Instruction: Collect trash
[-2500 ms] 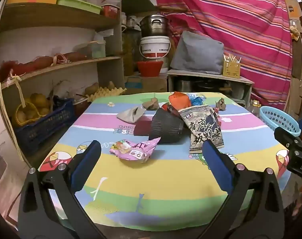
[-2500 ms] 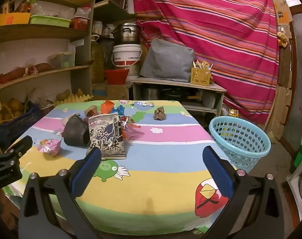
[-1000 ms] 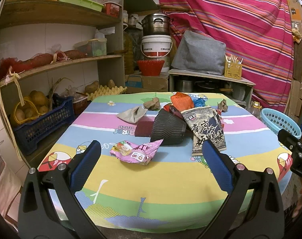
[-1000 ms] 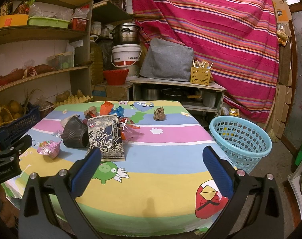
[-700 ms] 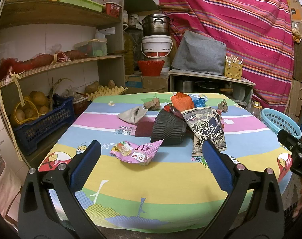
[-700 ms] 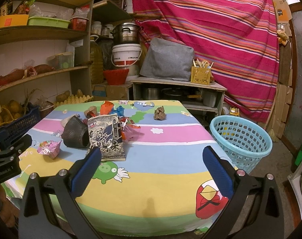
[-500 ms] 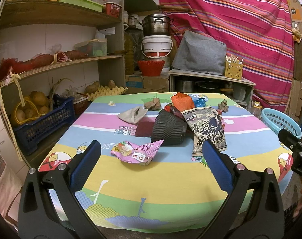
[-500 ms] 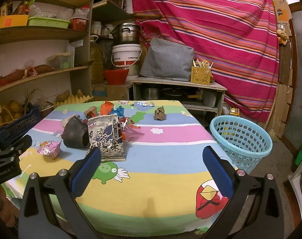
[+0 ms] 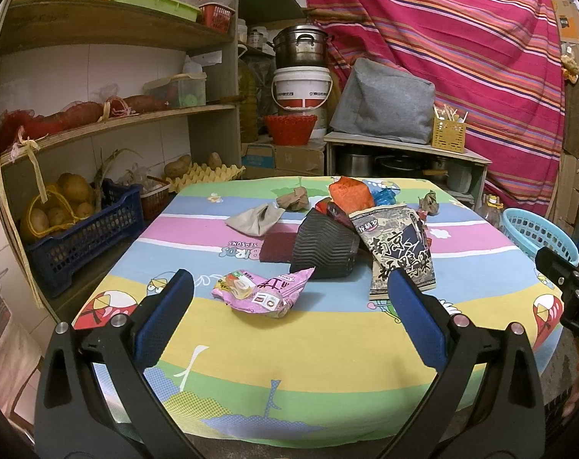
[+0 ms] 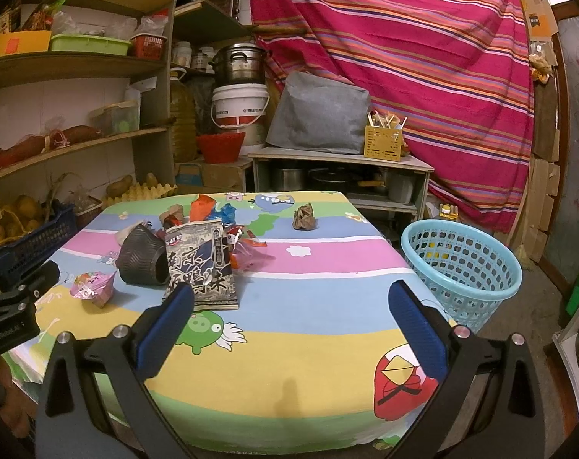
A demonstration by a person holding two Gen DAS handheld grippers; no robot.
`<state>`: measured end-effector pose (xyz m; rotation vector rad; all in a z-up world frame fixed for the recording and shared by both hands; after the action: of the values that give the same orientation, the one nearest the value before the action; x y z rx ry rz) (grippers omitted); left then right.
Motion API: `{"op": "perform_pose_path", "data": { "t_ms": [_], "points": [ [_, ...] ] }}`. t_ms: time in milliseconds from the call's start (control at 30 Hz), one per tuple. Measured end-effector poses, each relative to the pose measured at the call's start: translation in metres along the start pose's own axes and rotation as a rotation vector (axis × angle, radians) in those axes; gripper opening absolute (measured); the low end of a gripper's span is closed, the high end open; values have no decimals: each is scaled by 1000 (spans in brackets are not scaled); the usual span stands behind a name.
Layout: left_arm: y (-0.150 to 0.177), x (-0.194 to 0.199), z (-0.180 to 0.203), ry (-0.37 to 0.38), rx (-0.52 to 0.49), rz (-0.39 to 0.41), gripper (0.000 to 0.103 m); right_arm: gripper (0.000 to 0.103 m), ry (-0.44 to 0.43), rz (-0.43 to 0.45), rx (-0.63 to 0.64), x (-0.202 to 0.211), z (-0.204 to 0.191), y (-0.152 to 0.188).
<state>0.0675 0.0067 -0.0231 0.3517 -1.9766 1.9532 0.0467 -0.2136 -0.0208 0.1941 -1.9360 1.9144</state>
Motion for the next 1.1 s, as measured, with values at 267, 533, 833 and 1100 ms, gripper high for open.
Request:
{"op": "perform_pose_path", "data": {
  "t_ms": [267, 533, 833, 1100],
  "points": [
    [0, 0, 0, 1, 0, -1, 98, 99, 1, 0, 0, -1, 0, 0],
    [0, 0, -1, 1, 1, -1, 98, 99, 1, 2, 2, -1, 2, -1],
    [4, -3, -8, 6, 9, -8, 98, 99, 12, -7, -16, -8, 13, 4],
    [7, -5, -9, 2, 6, -14, 98, 99, 17, -5, -17, -10, 11, 3]
  ]
}}
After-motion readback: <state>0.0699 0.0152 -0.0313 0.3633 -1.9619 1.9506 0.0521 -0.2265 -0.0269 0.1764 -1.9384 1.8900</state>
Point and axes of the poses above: each gripper's, at about its wrist camera, not at the fingertips, and x roughly against the way its jaws point, z to its right, y to its underside, the point moved 6 cm from there along -x, roughly the way its jaws point, and after that the axes turned 3 degrees about y, right-handed, at the moved point
